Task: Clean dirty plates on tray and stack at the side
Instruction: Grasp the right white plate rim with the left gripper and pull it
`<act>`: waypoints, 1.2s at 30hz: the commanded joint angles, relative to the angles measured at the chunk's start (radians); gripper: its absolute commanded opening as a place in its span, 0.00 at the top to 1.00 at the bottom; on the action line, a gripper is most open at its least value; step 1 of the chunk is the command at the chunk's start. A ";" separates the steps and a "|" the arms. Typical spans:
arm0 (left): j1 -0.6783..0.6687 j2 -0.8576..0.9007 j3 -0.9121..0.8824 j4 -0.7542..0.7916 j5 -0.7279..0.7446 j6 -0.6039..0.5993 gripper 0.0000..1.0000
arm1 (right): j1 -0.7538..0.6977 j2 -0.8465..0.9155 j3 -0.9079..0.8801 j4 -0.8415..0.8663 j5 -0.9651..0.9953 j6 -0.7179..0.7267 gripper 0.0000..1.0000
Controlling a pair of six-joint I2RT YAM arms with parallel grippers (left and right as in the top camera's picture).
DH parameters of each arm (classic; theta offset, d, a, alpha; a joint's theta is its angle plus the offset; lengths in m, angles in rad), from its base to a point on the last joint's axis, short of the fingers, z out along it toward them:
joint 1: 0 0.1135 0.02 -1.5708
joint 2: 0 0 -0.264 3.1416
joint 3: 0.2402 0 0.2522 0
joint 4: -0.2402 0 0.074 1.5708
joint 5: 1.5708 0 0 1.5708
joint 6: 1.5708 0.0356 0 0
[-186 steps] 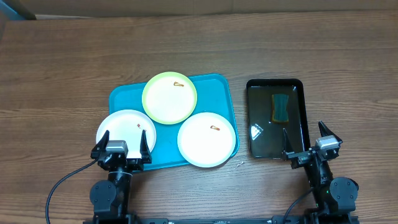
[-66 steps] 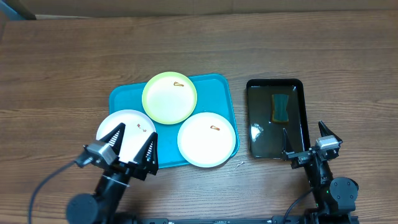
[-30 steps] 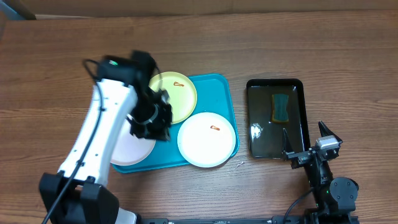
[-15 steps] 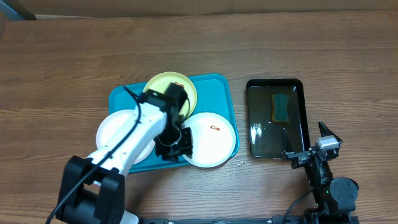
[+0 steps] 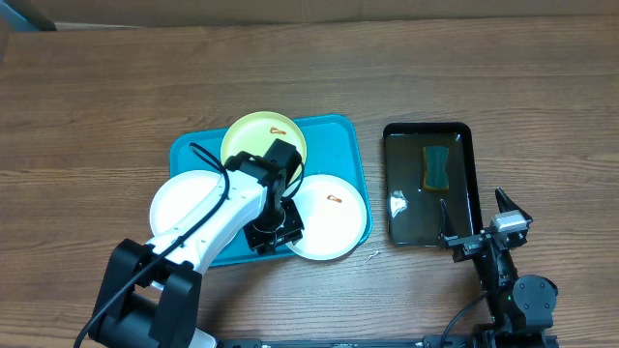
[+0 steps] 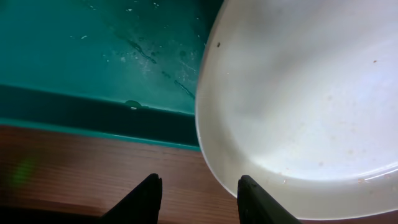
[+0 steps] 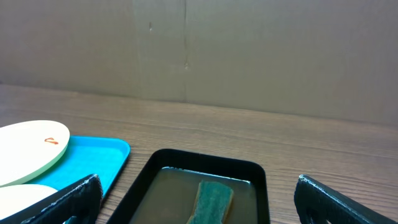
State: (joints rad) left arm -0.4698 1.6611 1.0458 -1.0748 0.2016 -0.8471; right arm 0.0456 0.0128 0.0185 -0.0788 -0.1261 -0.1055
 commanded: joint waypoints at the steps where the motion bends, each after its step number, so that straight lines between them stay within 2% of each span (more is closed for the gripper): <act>1: -0.044 0.000 -0.019 0.022 -0.026 -0.067 0.58 | -0.004 -0.010 -0.010 0.005 0.001 -0.004 0.00; 6: -0.071 0.000 -0.019 0.060 -0.027 -0.069 0.59 | -0.004 -0.010 -0.010 0.005 0.001 -0.004 0.00; 14: -0.105 0.000 -0.056 0.068 -0.085 -0.152 0.59 | -0.004 -0.010 -0.010 0.005 0.001 -0.004 0.00; 15: -0.107 0.000 -0.062 0.073 -0.085 -0.155 0.60 | -0.004 -0.010 -0.010 0.005 0.001 -0.004 0.00; 17: -0.112 0.000 -0.066 0.084 -0.085 -0.156 0.77 | -0.004 -0.010 -0.010 0.005 0.001 -0.004 0.00; 19: -0.114 0.000 -0.067 0.089 -0.084 -0.156 0.81 | -0.004 -0.010 -0.010 0.005 0.001 -0.004 0.00; 29: -0.114 0.000 -0.069 0.092 -0.083 -0.155 0.76 | -0.004 -0.010 -0.010 0.005 0.001 -0.004 0.00; 36: -0.135 0.000 -0.069 0.093 -0.105 -0.156 0.77 | -0.004 -0.010 -0.010 0.005 0.001 -0.004 0.00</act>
State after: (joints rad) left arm -0.5781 1.6611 0.9871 -0.9825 0.1352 -0.9894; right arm 0.0456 0.0128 0.0185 -0.0784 -0.1265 -0.1055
